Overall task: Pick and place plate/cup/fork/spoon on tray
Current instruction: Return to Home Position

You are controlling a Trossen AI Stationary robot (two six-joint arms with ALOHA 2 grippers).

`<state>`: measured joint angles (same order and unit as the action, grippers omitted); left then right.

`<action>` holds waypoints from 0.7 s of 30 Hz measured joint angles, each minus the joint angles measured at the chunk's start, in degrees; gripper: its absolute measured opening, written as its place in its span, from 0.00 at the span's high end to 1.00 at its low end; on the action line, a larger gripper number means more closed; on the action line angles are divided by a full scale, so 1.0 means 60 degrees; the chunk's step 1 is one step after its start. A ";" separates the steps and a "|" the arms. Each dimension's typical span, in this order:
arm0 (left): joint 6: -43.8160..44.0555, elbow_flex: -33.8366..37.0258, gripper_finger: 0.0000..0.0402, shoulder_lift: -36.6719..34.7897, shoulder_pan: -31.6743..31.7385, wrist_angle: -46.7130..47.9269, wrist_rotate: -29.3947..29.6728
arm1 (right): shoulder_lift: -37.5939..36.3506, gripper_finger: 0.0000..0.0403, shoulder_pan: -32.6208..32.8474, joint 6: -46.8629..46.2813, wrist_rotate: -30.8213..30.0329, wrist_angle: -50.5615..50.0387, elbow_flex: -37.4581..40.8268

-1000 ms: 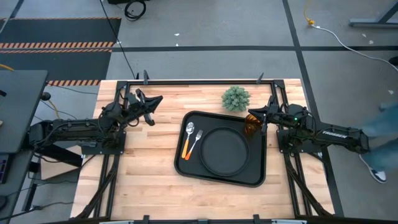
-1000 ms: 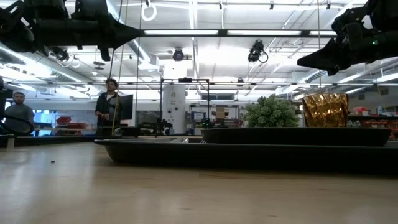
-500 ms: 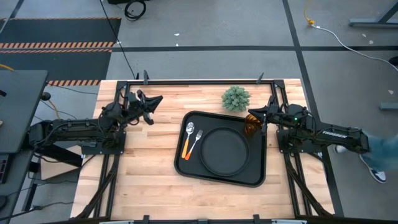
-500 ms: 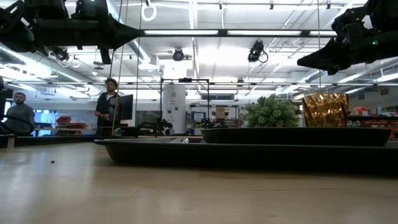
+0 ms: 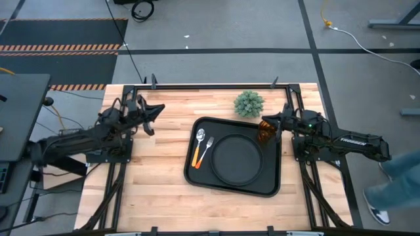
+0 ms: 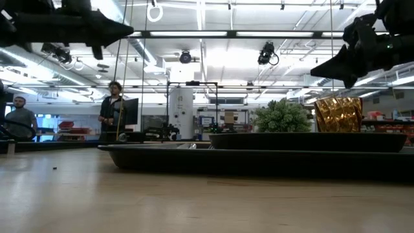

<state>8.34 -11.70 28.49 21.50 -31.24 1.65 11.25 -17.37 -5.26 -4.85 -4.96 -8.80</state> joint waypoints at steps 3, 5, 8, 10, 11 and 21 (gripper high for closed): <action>0.0079 0.0000 0.98 -0.1021 -0.0064 0.1282 0.0000 | 0.0000 0.94 0.0014 -0.1242 0.0567 -0.0104 0.0000; 0.0079 0.0000 0.98 -0.1631 -0.0239 0.1909 -0.0007 | 0.0000 0.94 0.0110 -0.1406 0.1381 0.0075 0.0004; -0.0011 0.0000 0.98 -0.2401 -0.0672 0.2454 -0.0008 | -0.0004 0.94 0.0452 -0.1443 0.2190 0.0912 0.0004; -0.0182 0.0000 0.98 -0.2761 -0.1051 0.2764 -0.0011 | -0.0004 0.94 0.0816 -0.1352 0.2456 0.1463 0.0004; -0.0260 0.0000 0.98 -0.2877 -0.1248 0.2846 -0.0007 | -0.0004 0.94 0.1054 -0.1285 0.2486 0.1685 0.0004; -0.0936 0.0000 0.98 -0.3024 -0.2737 0.2948 0.0958 | -0.0004 0.94 0.4211 -0.0381 -0.0118 0.2423 0.0004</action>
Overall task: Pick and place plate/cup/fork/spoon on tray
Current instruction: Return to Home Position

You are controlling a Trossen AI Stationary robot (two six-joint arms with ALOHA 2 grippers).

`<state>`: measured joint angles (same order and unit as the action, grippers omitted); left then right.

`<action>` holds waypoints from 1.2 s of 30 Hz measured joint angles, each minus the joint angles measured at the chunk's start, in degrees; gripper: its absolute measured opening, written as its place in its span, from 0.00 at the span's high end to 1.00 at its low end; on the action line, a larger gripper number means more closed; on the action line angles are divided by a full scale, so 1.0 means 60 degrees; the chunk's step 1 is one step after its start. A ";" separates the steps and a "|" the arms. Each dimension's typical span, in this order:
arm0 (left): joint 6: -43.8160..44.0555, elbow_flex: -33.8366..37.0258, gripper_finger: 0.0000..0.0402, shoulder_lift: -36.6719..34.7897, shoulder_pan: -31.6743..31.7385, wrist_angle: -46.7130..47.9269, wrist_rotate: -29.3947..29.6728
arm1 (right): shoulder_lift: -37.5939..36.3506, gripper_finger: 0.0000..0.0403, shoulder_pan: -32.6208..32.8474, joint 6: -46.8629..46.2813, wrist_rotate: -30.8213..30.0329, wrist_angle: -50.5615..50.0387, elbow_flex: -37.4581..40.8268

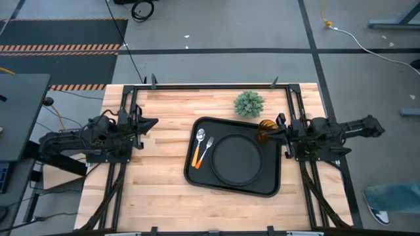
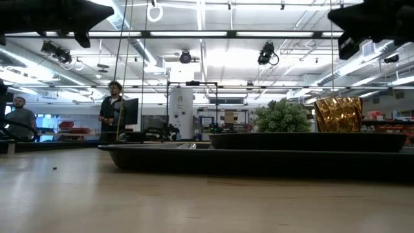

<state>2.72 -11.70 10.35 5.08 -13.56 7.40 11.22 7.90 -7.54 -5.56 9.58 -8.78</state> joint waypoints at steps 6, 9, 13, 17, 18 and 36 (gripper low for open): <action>-0.0583 0.0000 0.98 0.0000 -0.0097 -0.0034 0.0320 | -0.0043 0.94 0.1024 -0.0908 -0.1060 0.0224 0.0000; -0.0590 0.0000 0.98 0.0020 -0.0097 0.0006 0.0324 | -0.0195 0.94 0.1121 -0.1042 -0.1028 0.0178 0.0001; -0.0532 0.0000 0.98 0.0022 -0.0097 0.0164 0.0029 | -0.0725 0.94 0.1001 -0.1018 -0.0324 0.0146 0.0000; -0.0830 0.0000 0.98 0.0022 -0.0097 0.0146 -0.0018 | -0.1627 0.94 0.0589 -0.1087 0.1316 -0.0232 0.0000; -0.0960 0.0000 0.98 0.0025 -0.0094 0.0105 -0.0018 | -0.1849 0.94 0.0472 -0.1205 0.1803 -0.0302 0.0000; -0.1387 0.0007 0.98 0.0998 -0.0072 -0.0094 -0.0002 | -0.1829 0.94 -0.1444 -0.1235 0.3577 -0.0217 0.0230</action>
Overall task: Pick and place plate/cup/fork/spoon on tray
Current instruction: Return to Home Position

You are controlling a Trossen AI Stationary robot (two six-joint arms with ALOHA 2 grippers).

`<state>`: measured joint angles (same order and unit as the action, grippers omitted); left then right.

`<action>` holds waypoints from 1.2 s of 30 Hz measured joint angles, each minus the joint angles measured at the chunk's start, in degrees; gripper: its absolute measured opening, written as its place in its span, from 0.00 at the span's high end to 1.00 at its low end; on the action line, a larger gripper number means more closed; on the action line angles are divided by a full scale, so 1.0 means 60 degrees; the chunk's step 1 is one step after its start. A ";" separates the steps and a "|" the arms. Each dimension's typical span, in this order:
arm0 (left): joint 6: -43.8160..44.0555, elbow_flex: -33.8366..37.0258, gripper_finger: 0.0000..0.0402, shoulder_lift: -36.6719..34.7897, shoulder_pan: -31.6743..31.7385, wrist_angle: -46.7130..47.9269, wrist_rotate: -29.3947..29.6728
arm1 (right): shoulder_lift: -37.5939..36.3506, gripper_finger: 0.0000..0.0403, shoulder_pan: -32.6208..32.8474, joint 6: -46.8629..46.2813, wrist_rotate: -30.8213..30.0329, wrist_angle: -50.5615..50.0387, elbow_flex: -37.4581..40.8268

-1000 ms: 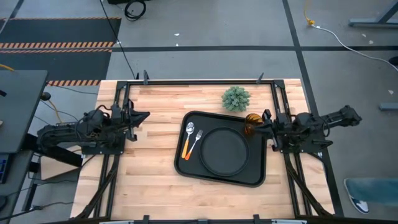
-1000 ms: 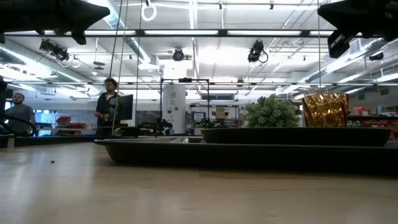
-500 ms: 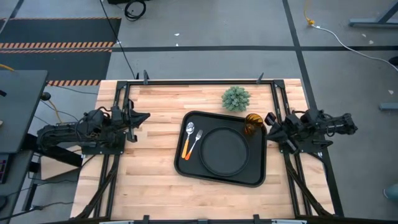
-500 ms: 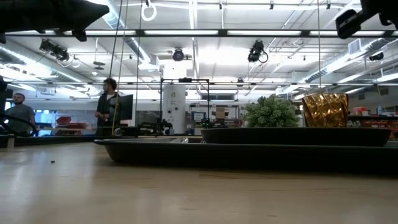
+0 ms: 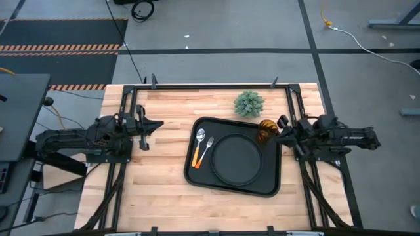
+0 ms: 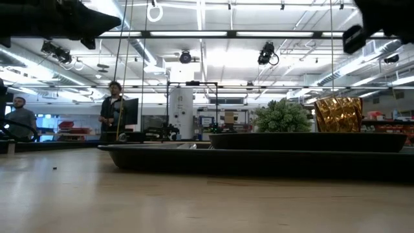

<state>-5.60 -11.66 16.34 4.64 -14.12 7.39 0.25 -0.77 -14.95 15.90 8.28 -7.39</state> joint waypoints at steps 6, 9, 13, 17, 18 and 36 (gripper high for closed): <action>-0.0252 0.0000 0.98 0.0235 0.0000 -0.0790 0.0049 | 0.0000 0.94 0.0017 0.0204 -0.1288 0.0294 0.0862; -0.0132 -0.0004 0.98 0.0183 0.0000 -0.0942 0.0049 | 0.0002 0.94 0.0230 0.0537 -0.1797 0.0616 0.1176; 0.0125 -0.0004 0.98 0.0034 0.0007 -0.0639 0.0296 | 0.0011 0.94 0.0691 0.1133 -0.2722 0.0666 0.1168; 0.0723 -0.0004 0.98 -0.0566 0.0007 0.0686 0.0861 | 0.0004 0.94 0.0939 0.1104 -0.3394 0.0563 0.1168; 0.0876 -0.0004 0.98 -0.0754 0.0007 0.1020 0.0897 | 0.0004 0.94 0.0962 0.1031 -0.3402 0.0448 0.1168; 0.1082 -0.0002 0.98 -0.1573 -0.0233 0.3262 0.2675 | 0.0007 0.94 0.0986 0.0735 -0.3399 0.0782 0.1158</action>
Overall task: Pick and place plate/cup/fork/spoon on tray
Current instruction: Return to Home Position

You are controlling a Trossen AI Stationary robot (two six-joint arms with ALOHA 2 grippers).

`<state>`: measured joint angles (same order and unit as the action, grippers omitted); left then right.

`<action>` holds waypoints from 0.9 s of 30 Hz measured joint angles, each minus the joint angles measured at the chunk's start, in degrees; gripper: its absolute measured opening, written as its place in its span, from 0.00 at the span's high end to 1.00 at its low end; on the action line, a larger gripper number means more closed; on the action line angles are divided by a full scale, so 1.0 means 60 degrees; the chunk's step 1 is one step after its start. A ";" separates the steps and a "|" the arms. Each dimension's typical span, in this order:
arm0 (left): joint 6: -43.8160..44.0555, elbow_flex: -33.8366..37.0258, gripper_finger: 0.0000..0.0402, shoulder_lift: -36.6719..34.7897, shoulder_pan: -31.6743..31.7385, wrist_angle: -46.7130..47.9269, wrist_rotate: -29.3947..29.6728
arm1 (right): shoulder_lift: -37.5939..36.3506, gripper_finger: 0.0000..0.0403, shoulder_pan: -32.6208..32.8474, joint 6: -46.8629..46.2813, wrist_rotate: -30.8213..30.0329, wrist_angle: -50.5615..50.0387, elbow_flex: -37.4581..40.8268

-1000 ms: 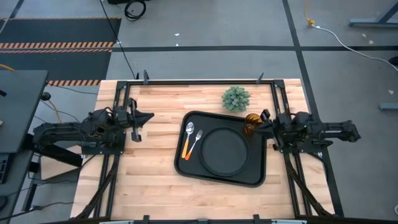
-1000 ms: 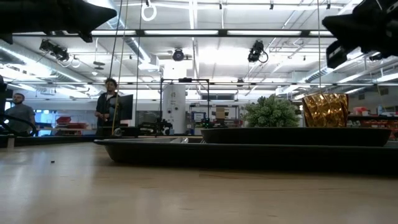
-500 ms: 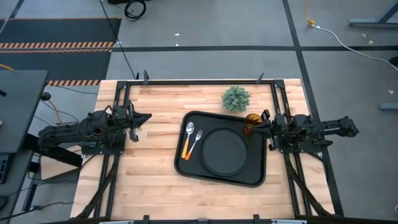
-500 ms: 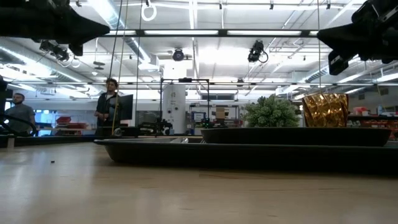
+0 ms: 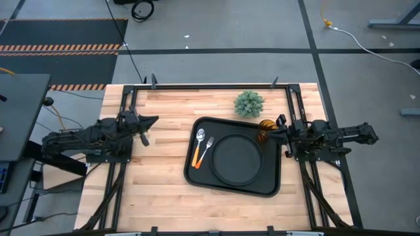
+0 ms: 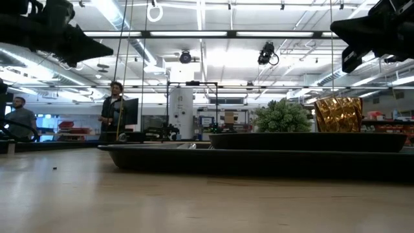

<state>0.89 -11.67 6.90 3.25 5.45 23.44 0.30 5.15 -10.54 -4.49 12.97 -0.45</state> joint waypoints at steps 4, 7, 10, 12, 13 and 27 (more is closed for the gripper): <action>-0.0124 0.0678 0.98 -0.0177 -0.0034 -0.0908 0.0248 | 0.0004 0.94 0.0000 -0.0285 0.0013 -0.0027 -0.0008; -0.0548 0.1641 0.98 -0.0475 -0.0109 -0.2245 0.0143 | 0.0004 0.94 0.0000 -0.0135 0.0022 -0.0026 -0.0008; -0.0848 0.1842 0.98 -0.0772 -0.0108 -0.2498 0.0126 | 0.0004 0.94 -0.0004 0.0025 0.0014 -0.0022 -0.0011; -0.1102 0.1842 0.98 -0.0918 -0.0106 -0.2565 -0.0037 | 0.0004 0.94 -0.0004 -0.0002 -0.0011 -0.0015 -0.0011; -0.1256 0.1842 0.98 -0.1002 -0.0109 -0.2641 -0.0331 | 0.0004 0.94 -0.0004 -0.0046 -0.0014 0.0023 -0.0011; -0.0762 0.1838 0.98 -0.1108 -0.0109 -0.2292 -0.4326 | 0.0002 0.94 -0.0004 0.0413 -0.0101 0.0416 -0.0015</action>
<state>-3.68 -0.64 0.25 2.59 -8.29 -2.52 0.31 5.13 -8.07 -5.10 15.47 -0.54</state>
